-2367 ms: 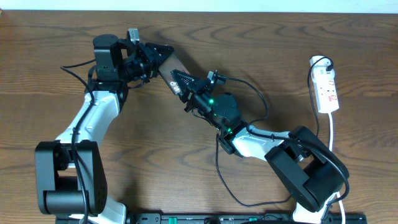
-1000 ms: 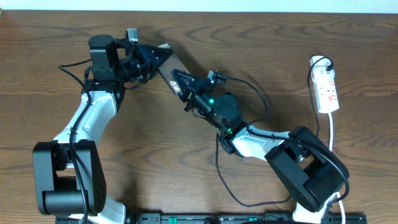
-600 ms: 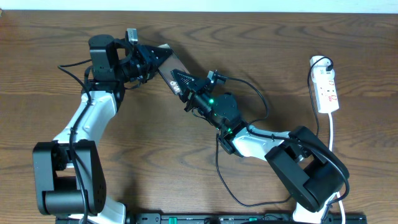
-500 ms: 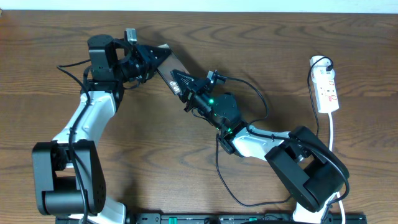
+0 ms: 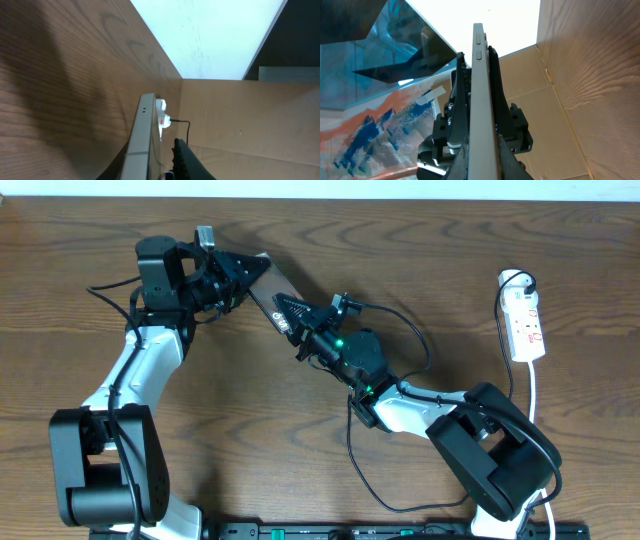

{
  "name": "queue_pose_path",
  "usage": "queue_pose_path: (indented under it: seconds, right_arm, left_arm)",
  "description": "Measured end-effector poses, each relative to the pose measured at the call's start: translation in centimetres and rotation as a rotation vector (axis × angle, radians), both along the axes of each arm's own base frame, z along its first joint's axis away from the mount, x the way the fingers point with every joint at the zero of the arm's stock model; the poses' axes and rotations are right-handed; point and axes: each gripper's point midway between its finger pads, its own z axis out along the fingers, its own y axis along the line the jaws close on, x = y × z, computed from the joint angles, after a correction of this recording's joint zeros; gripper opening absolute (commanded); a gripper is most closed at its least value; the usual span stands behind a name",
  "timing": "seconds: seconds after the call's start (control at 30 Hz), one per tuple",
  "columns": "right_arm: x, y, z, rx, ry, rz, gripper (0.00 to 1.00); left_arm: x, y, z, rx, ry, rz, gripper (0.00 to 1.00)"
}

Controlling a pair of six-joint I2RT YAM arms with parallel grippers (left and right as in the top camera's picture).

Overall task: Plug charger to phone and switch on socket
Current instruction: 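Open the right gripper off the phone and lift the phone upright with the left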

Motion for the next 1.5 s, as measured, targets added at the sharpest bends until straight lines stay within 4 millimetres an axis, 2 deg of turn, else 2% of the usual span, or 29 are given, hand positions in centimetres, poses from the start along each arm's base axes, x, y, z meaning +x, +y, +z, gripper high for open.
queue_pose_path:
  seconds: [0.07, 0.53, 0.57, 0.63, 0.67, 0.7, 0.73, 0.9, 1.17, 1.3, 1.5]
  right_arm:
    - [0.0, 0.0, 0.0, 0.000, -0.001, 0.000, 0.01]
    - [0.0, 0.1, -0.1, -0.001, 0.006, 0.004, 0.01]
    - [0.0, 0.1, -0.1, -0.001, 0.006, 0.004, 0.06]
    - [-0.1, 0.1, -0.2, 0.000, 0.011, 0.007, 0.26]
    - [-0.1, 0.2, -0.3, -0.002, 0.016, 0.011, 0.48]
    - [-0.2, 0.3, -0.3, -0.003, 0.019, 0.019, 0.80]
    - [-0.3, 0.3, -0.4, -0.007, 0.015, 0.025, 0.99]
    - [-0.7, 0.7, -0.2, -0.012, 0.001, 0.057, 0.99]
    - [-1.1, 0.8, 1.4, -0.048, -0.139, 0.069, 0.99]
    - [-1.2, 0.7, 1.4, -0.097, -0.201, 0.100, 0.99]
    - [-0.3, -0.7, 1.4, -0.168, -0.298, 0.128, 0.99]
  left_arm:
    - [0.0, 0.0, -0.1, 0.000, 0.004, 0.001, 0.08]
    - [-0.1, 0.1, -0.2, -0.018, 0.033, 0.011, 0.07]
    - [-0.1, 0.1, -0.2, -0.018, 0.033, 0.011, 0.07]
    - [-0.1, 0.1, -0.2, -0.017, 0.031, 0.010, 0.07]
    - [-0.1, 0.1, -0.2, -0.013, 0.026, 0.009, 0.07]
    - [0.0, 0.1, -0.2, -0.007, 0.017, 0.007, 0.08]
    - [0.0, 0.1, -0.2, -0.001, 0.011, 0.007, 0.07]
    - [0.1, 0.2, -0.2, 0.008, 0.002, 0.010, 0.07]
    - [0.2, 0.7, 0.0, 0.026, -0.032, 0.009, 0.07]
    - [0.3, 2.3, 1.2, 0.026, -0.123, -0.016, 0.07]
    - [-0.1, 6.3, 3.8, 0.013, -0.280, -0.048, 0.07]
